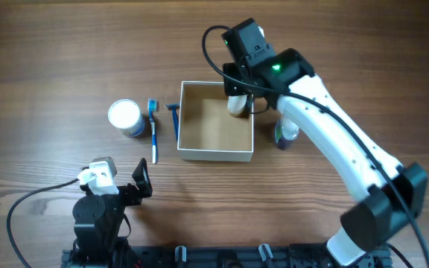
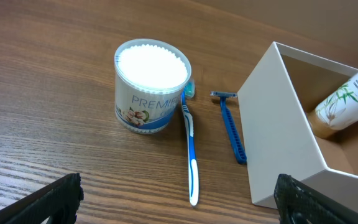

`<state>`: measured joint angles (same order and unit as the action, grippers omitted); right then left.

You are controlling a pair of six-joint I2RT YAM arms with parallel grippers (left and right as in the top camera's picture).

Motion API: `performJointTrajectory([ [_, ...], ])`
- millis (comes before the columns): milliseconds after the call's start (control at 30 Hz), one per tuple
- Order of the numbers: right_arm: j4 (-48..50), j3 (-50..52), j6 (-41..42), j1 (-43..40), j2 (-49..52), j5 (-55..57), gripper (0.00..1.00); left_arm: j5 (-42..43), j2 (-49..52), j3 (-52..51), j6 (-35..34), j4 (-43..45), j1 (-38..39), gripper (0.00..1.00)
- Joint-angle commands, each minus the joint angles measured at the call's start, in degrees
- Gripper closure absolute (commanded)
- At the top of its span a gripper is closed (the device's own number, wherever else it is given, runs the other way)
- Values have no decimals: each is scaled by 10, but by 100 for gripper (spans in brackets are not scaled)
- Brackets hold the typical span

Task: Pack container
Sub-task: 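Carry the tube over the box and release it upright inside, then move the right gripper to the foam soap bottle and grasp it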

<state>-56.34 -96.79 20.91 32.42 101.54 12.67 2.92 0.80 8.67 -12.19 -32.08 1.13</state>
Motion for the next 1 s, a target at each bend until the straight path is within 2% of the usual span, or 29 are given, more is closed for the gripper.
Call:
performJointTrajectory([
  [0, -38, -7, 3, -11, -108, 20, 26, 1, -4, -1, -3, 2, 3, 0],
  [167, -108, -7, 31, -62, -176, 20, 23, 1, -4, -1, -3, 2, 3, 0],
  [300, -168, -2, 85, -126, -181, 12, 19, 1, -4, -1, -3, 2, 3, 0],
  [400, -182, 21, 90, -155, -169, -16, 18, 1, -4, -1, -3, 2, 3, 0],
  [700, -105, 148, 31, -161, -135, -69, 16, 1, -4, -1, -3, 2, 3, 0],
  [967, -64, 204, 17, -160, -97, -80, 19, 1, -4, -1, -3, 2, 3, 0],
])
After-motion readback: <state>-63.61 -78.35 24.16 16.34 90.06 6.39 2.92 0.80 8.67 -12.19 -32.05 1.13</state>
